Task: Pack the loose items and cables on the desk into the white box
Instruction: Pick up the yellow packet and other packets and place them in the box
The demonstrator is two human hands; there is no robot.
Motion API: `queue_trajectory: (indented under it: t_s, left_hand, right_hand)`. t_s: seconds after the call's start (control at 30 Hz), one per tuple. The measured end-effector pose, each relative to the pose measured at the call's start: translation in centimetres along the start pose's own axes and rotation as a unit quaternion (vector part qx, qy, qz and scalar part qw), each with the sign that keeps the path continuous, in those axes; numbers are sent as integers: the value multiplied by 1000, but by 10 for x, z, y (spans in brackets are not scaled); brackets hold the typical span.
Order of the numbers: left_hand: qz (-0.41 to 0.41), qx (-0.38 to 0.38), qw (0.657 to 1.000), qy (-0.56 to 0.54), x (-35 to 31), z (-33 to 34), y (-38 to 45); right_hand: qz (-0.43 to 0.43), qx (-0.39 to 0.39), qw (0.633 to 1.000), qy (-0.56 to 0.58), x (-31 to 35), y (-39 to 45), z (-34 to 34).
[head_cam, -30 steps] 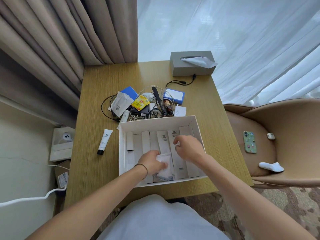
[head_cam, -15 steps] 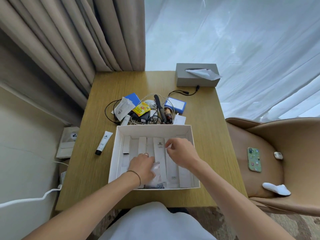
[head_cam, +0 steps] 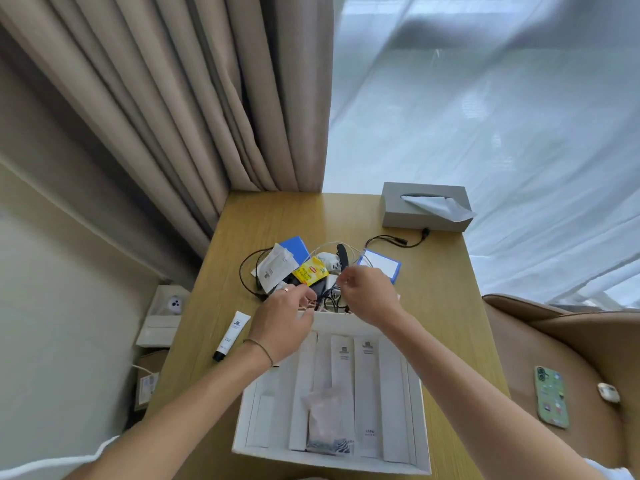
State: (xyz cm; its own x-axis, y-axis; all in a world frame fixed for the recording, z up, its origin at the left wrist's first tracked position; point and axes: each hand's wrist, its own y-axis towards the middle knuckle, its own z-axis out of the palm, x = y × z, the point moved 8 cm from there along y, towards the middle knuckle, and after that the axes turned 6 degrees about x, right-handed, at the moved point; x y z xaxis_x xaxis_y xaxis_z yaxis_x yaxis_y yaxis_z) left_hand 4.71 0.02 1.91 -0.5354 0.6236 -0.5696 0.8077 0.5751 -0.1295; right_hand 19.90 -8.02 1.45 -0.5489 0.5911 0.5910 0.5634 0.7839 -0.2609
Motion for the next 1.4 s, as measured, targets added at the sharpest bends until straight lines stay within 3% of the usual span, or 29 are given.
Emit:
queue_trajectory:
  t_s: [0.3,0.5,0.67,0.93,1.07,1.2,1.4]
  left_hand:
    - [-70,32,997,-20,66,-19,53]
    - [-95,54,994,-24,99,-19,63]
    - [-102,69,992,-15,120,-19,70]
    - [-129,88,988,-20,147,-7,95]
    - [-133,66,989,-16,154,-6,120]
    - [-136,62,989,-3,158,2,142]
    - [-168,86,979,74,170,18,157]
  right_hand:
    - [-25,81,986,-143,18,84,67]
    - [-77,72,939,-329,25,112,105]
    - [-82,63,930,-354,29,115,115]
    - [-23,29,982,-184,18,111,88]
    - [36,-27,999,7,14,102,64]
    - [71,-45,975,208,15,84,50]
    - [92,-18,930,354,21,55,45]
